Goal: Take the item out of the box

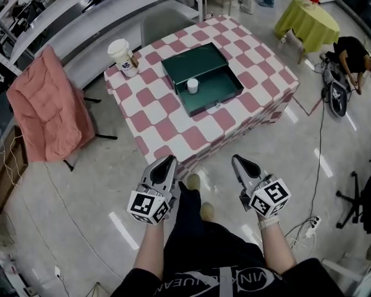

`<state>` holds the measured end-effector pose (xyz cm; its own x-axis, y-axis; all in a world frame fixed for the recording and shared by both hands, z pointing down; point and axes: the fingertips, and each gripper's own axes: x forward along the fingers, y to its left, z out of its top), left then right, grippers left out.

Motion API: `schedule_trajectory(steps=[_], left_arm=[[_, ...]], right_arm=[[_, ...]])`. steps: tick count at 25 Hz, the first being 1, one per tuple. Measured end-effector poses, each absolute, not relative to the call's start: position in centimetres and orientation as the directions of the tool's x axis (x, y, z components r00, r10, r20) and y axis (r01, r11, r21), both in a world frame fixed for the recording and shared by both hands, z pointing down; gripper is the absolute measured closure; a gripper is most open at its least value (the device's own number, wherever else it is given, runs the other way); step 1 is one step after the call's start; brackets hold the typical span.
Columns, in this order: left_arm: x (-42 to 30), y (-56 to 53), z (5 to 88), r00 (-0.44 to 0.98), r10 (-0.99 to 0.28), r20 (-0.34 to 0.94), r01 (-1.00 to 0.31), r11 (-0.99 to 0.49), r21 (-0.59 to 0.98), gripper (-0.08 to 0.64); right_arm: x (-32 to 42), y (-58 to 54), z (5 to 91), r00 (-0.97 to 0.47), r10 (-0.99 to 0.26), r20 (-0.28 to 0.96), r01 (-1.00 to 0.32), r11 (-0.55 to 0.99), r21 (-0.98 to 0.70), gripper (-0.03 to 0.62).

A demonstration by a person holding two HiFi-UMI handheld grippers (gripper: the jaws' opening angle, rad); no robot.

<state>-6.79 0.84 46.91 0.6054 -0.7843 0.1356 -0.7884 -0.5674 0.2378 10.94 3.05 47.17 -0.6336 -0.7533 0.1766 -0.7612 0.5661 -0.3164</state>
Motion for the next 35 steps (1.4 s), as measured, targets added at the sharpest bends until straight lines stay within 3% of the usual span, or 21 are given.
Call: schedule_trajectory(steps=[25, 35], left_arm=[[-5.1, -16.6, 48.6, 0.711, -0.683, 0.169, -0.7, -0.663, 0.265, 0.532], [-5.5, -20.1, 49.2, 0.716, -0.675, 0.175, -0.694, -0.663, 0.283, 0.531]], right_arm=[[9.2, -13.6, 47.7, -0.605, -0.761, 0.236, -0.788, 0.53, -0.312, 0.586], [7.2, -18.7, 48.2, -0.583, -0.711, 0.394, -0.803, 0.578, -0.144, 0.586]])
